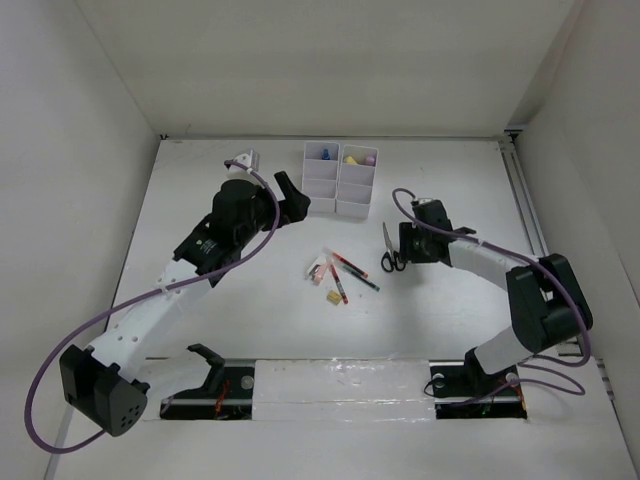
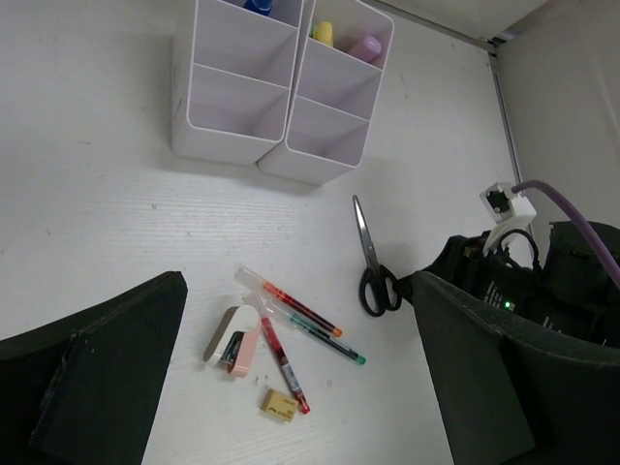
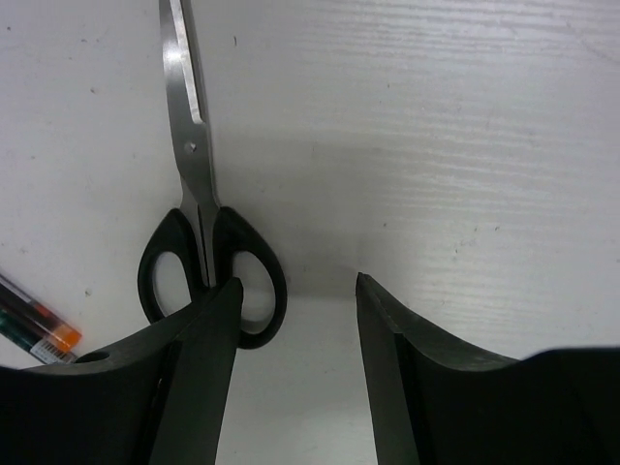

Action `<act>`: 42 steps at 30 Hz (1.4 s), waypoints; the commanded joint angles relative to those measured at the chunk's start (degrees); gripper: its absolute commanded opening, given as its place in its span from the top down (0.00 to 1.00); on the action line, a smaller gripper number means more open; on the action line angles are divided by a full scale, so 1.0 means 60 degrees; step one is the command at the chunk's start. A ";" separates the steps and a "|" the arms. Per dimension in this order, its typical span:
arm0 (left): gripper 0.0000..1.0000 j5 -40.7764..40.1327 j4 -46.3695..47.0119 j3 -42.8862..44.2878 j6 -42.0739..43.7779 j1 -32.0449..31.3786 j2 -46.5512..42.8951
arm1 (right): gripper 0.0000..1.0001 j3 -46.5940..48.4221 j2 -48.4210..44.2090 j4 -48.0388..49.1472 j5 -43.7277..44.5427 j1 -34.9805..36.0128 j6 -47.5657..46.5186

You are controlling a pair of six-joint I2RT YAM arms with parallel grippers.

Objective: Sort the stationery into containers
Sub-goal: Pick up the scissors from the center of the board.

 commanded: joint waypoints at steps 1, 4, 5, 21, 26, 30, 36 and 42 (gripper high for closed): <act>0.00 0.0115 0.0241 0.0089 0.0056 0.0033 -0.0006 | 0.43 0.0820 0.0410 -0.0548 0.0313 0.0012 -0.0297; 0.00 -0.0147 0.0137 0.0176 0.0057 0.0033 -0.0107 | 0.43 0.1363 0.0909 -0.1340 0.0313 0.0012 -0.0416; 0.00 -0.0279 0.0137 0.0177 0.0057 0.0033 -0.0108 | 0.43 0.1364 0.0910 -0.1430 0.0197 0.0012 -0.0416; 0.00 -0.0544 -0.0054 0.0470 0.0233 0.0033 -0.0108 | 0.80 0.2345 0.1920 -0.2616 0.0093 0.0275 -0.0694; 0.00 -0.0544 0.0034 0.0382 0.0320 0.0033 -0.0108 | 1.00 0.2433 0.2008 -0.2705 0.0181 0.0276 -0.0694; 0.00 -0.0239 0.0253 0.0281 0.0321 0.0033 -0.0021 | 1.00 0.1776 0.1205 -0.2106 0.0181 0.0276 -0.0432; 0.00 0.2557 0.1584 -0.0290 0.0321 0.0033 0.0314 | 1.00 -0.0026 -0.1899 -0.0833 0.0181 0.1007 0.0272; 0.00 0.4989 0.3444 -0.0642 -0.0088 0.0033 0.1443 | 1.00 -0.0439 -0.3906 -0.0318 -0.0609 0.2018 0.0917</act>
